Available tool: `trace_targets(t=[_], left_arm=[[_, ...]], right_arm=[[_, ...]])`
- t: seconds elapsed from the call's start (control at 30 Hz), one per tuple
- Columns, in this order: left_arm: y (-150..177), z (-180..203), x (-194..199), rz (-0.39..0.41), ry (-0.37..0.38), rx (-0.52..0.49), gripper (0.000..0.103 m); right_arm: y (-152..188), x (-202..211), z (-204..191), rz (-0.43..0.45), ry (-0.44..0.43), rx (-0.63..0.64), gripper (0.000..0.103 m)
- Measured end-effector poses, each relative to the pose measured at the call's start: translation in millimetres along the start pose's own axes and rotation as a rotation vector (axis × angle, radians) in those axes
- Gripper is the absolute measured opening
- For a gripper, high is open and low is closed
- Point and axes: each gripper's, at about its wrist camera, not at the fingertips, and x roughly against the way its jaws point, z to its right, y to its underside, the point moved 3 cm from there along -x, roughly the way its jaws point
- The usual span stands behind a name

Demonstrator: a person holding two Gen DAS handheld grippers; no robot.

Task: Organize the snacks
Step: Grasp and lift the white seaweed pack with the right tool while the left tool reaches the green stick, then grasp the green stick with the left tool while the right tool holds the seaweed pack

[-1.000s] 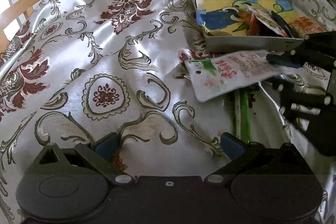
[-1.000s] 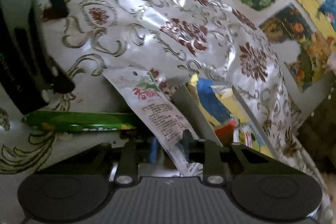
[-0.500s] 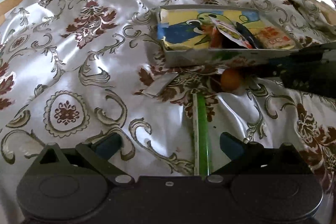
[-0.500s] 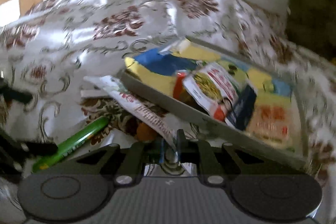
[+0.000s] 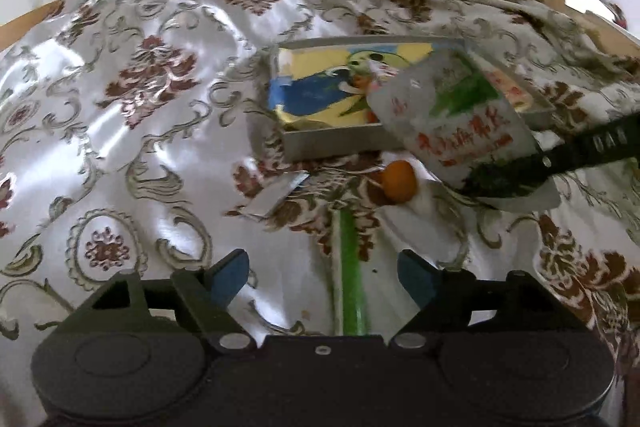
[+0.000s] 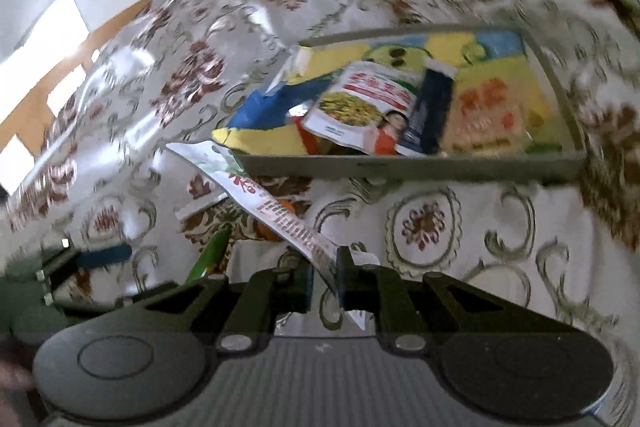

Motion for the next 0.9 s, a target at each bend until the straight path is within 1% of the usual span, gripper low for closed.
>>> trace_targets(t=[0.03,0.1,0.17,0.2,0.27,0.3,0.37,0.43,0.47,0.5,0.6,0.67,0.73,0.83,0.9], left_arm=[[1,1,-2,-0.011,0.007,-0.004,0.083],[3,0,-5,-0.031,0.013,0.006,0.078],[4,-3,-10,-0.052,0.019,0.024,0.066],[4,-5,-12,-0.06,0.025,0.036,0.063],[5,-9,-16,-0.074,0.043,0.064,0.049],[5,-9,-18,-0.081,0.052,0.077,0.046],[4,-10,-24,-0.095,0.075,0.098,0.032],[5,-10,-29,-0.105,0.093,0.107,0.028],[5,-8,-31,-0.109,0.099,0.108,0.023],[5,-8,-34,-0.115,0.107,0.11,0.02],[4,-6,-39,-0.131,0.114,0.117,0.019],[3,-7,-40,-0.137,0.119,0.124,0.019],[3,-9,-43,-0.153,0.133,0.143,0.02],[5,-13,-46,-0.17,0.148,0.176,0.021],[4,-15,-47,-0.174,0.154,0.187,0.021]], right_arm=[[-1,0,6,-0.002,-0.013,-0.037,0.013],[-4,-2,15,0.002,-0.031,-0.089,0.013],[-7,-6,21,0.008,-0.029,-0.113,0.013],[-9,-8,23,0.01,-0.031,-0.12,0.013],[-11,-15,24,0.004,-0.032,-0.122,0.013],[-12,-18,23,0.003,-0.032,-0.117,0.013],[-13,-25,22,0.002,-0.034,-0.117,0.013],[-16,-30,20,0.004,-0.038,-0.11,0.013],[-17,-31,19,0.008,-0.039,-0.102,0.013],[-18,-32,17,0.013,-0.036,-0.093,0.013],[-22,-36,15,0.029,-0.02,-0.064,0.013],[-26,-39,14,0.041,-0.021,-0.045,0.016],[-30,-42,13,0.057,-0.04,-0.033,0.018],[-33,-47,10,0.068,-0.062,-0.001,0.025],[-34,-50,7,0.066,-0.082,0.014,0.026]])
